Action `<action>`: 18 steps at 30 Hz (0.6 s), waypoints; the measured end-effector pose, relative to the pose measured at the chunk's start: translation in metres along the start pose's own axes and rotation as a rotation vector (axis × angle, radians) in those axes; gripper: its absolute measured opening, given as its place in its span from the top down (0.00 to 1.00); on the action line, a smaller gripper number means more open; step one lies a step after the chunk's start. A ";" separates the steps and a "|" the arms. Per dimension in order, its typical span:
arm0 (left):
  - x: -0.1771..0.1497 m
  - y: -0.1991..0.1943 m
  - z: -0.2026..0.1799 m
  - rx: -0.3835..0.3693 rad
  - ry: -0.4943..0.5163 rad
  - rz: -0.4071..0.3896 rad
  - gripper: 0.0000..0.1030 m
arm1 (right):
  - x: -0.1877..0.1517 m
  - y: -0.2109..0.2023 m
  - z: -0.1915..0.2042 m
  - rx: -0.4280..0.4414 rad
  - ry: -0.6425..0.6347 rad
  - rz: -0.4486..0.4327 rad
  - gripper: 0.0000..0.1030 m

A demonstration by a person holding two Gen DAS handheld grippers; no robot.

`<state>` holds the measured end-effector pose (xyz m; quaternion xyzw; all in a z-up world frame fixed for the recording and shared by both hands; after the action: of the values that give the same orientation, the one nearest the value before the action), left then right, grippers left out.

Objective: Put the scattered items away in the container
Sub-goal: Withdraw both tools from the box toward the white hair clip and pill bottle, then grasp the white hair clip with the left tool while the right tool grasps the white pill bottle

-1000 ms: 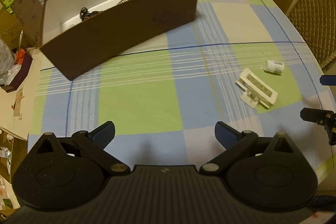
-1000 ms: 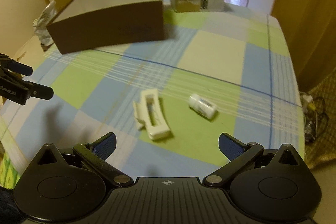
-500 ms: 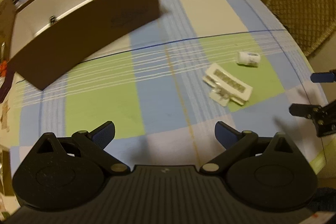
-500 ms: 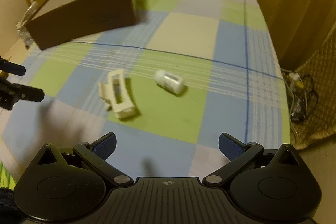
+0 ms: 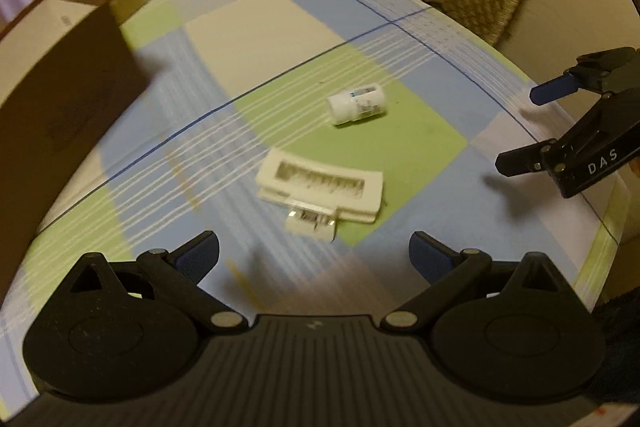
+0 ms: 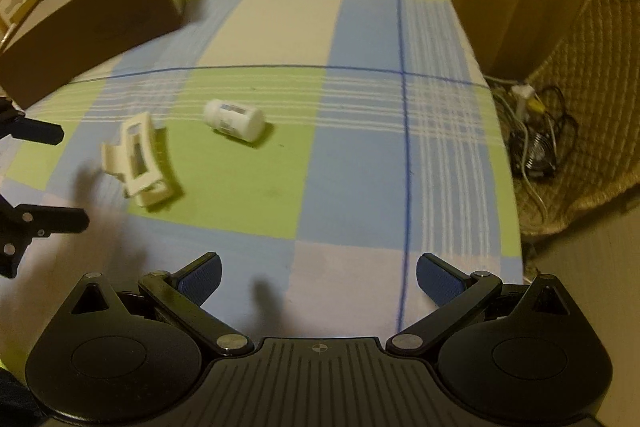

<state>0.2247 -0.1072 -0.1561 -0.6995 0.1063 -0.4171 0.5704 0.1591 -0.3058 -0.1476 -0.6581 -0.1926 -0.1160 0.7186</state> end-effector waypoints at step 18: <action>0.031 0.051 0.008 -0.131 0.150 -0.020 0.17 | -0.003 0.005 -0.031 -0.037 0.116 0.019 0.02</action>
<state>0.2667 -0.1378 -0.1866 -0.7032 0.1688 -0.4662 0.5095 0.1621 -0.3361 -0.1553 -0.6652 -0.1423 -0.1508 0.7173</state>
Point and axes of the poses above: each gripper's, at about its wrist camera, not at the fingertips, and y roughly the way its jaws point, z to its left, x to its top, the point moved 3 cm from there along y, roughly the way its jaws point, and after that the axes turned 1 degree about z, right-handed, at the moved point
